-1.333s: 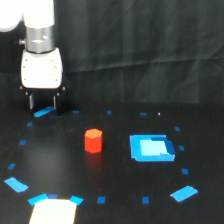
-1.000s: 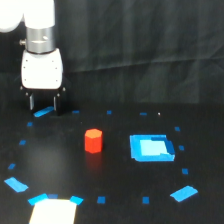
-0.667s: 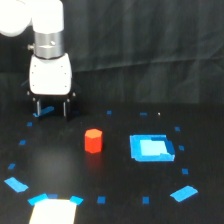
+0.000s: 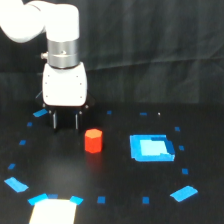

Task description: Pick up the red object from the table

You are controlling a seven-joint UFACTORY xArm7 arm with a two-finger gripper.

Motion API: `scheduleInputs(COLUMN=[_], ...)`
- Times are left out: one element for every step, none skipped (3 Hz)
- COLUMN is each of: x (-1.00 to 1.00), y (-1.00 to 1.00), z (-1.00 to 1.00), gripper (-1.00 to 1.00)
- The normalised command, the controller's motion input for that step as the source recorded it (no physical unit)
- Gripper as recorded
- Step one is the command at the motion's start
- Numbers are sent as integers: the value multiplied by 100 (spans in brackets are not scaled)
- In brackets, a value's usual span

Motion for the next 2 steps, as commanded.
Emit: scheduleInputs(x=[100, 40], y=[-97, 34], z=[-55, 22], gripper=[-100, 97])
